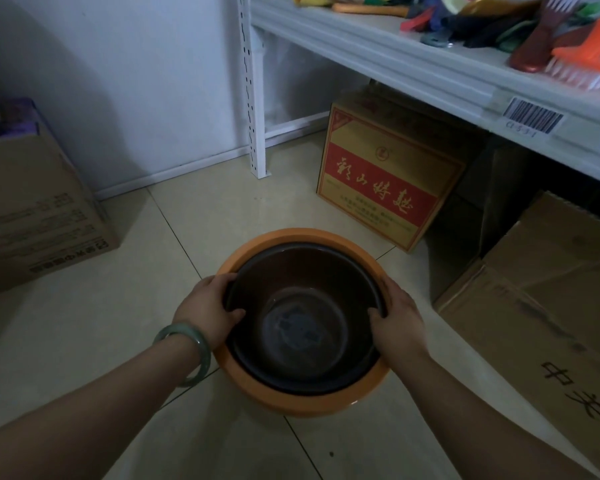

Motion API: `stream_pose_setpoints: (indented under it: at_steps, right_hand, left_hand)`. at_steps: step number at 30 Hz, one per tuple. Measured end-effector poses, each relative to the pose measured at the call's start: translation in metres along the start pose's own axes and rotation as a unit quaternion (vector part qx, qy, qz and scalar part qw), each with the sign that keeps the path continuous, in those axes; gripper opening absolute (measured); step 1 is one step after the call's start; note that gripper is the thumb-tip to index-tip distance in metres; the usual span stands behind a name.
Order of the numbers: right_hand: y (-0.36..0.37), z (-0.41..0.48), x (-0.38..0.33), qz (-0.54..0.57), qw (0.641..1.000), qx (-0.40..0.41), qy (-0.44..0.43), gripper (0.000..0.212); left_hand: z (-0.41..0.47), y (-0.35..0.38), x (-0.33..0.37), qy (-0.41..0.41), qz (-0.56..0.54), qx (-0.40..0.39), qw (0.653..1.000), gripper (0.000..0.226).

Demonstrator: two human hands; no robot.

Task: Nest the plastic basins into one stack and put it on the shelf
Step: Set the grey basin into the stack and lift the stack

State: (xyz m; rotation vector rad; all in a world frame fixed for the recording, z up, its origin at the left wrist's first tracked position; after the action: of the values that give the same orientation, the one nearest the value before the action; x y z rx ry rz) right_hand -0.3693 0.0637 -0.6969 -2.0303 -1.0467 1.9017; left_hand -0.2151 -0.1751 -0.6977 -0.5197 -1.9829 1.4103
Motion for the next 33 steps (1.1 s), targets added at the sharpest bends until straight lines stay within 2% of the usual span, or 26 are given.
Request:
stream_pose_setpoints:
  at_steps: [6, 10, 13, 16, 18, 20, 24, 30, 33]
  right_hand:
    - [0.001, 0.001, 0.010, 0.115, 0.989, -0.008, 0.092, 0.075]
    - [0.003, -0.001, 0.017, 0.192, 0.972, -0.005, 0.133, 0.067]
    - [0.004, 0.001, 0.019, 0.223, 0.964, -0.011, 0.143, 0.062]
    - [0.004, 0.002, 0.021, 0.232, 0.960, -0.017, 0.152, 0.060]
    - [0.004, 0.001, 0.022, 0.236, 0.959, -0.022, 0.157, 0.060]
    - [0.004, 0.002, 0.024, 0.239, 0.957, -0.025, 0.161, 0.062]
    - [0.001, 0.002, 0.029, 0.234, 0.960, -0.013, 0.153, 0.062]
    - [-0.013, -0.001, 0.036, 0.257, 0.953, 0.050, 0.155, 0.058]
    - [-0.023, -0.006, 0.044, 0.265, 0.948, 0.046, 0.170, 0.055]
  left_hand:
    - [0.003, 0.003, -0.003, 0.007, -0.009, -0.019, 1.000, 0.064]
    - [0.006, 0.005, -0.008, 0.028, -0.088, -0.046, 0.995, 0.057]
    - [0.008, 0.000, -0.013, 0.006, -0.156, -0.045, 0.987, 0.060]
    - [0.012, 0.001, -0.022, -0.051, -0.251, -0.090, 0.962, 0.066]
    - [0.011, 0.007, -0.028, -0.078, -0.314, -0.144, 0.935, 0.055]
    - [0.010, 0.011, -0.030, -0.076, -0.335, -0.177, 0.922, 0.044]
    - [0.021, 0.015, -0.031, -0.062, -0.351, -0.164, 0.920, 0.036]
    - [0.050, 0.023, -0.008, -0.031, -0.378, -0.151, 0.913, 0.029]
    - [0.064, 0.030, 0.006, -0.016, -0.402, -0.149, 0.903, 0.030]
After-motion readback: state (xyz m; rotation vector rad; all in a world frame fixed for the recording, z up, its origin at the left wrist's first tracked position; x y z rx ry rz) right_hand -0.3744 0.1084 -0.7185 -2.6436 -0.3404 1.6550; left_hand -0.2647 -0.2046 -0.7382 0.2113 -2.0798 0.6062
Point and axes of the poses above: each hand's wrist, its own z-axis towards the middle knuckle, its own y-axis out of the palm, x = y × z, the point moved 5 cm from there along z, towards the middle knuckle, and after that the axes turned 15 degrees about z, right-handed, at the moved point
